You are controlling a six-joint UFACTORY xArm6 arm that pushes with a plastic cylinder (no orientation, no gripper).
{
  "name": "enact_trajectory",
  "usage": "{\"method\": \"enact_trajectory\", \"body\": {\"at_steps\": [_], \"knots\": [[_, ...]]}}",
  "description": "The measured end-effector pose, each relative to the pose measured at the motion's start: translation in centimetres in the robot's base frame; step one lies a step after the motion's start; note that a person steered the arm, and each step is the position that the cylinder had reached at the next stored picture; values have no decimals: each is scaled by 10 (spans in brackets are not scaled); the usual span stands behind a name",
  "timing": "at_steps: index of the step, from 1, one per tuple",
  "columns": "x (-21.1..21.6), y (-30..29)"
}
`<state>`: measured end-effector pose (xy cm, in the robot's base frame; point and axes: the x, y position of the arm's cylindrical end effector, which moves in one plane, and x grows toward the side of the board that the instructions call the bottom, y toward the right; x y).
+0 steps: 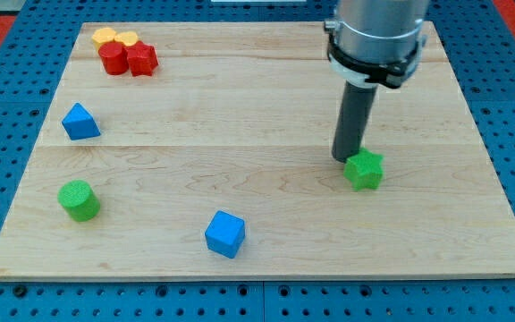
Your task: Slide blue cube to the left of green star
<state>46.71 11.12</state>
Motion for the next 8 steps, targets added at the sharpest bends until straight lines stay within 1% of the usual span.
{"method": "enact_trajectory", "body": {"at_steps": [2, 3, 5, 6, 7, 8], "knots": [[45, 20], [52, 22], [146, -46], [152, -91], [151, -161], [139, -194]]}}
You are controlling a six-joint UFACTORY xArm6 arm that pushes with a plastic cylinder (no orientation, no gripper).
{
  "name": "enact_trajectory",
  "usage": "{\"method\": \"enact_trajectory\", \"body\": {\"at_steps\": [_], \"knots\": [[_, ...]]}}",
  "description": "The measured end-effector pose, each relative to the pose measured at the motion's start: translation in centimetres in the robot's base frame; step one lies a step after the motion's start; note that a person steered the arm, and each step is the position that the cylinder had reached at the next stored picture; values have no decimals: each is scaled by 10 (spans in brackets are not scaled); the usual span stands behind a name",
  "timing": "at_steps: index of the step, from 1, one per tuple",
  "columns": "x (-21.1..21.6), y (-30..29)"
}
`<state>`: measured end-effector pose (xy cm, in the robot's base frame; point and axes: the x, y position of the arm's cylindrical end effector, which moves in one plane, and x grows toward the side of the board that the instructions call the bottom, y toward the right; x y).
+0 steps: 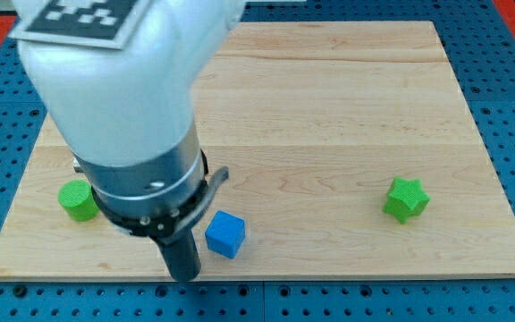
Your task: Slide blue cube to the left of green star
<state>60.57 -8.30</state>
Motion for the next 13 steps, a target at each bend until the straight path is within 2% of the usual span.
{"method": "enact_trajectory", "body": {"at_steps": [3, 5, 6, 9, 12, 13], "knots": [[-58, 85], [-92, 111], [-95, 142], [-62, 130], [-93, 189], [-84, 122]]}}
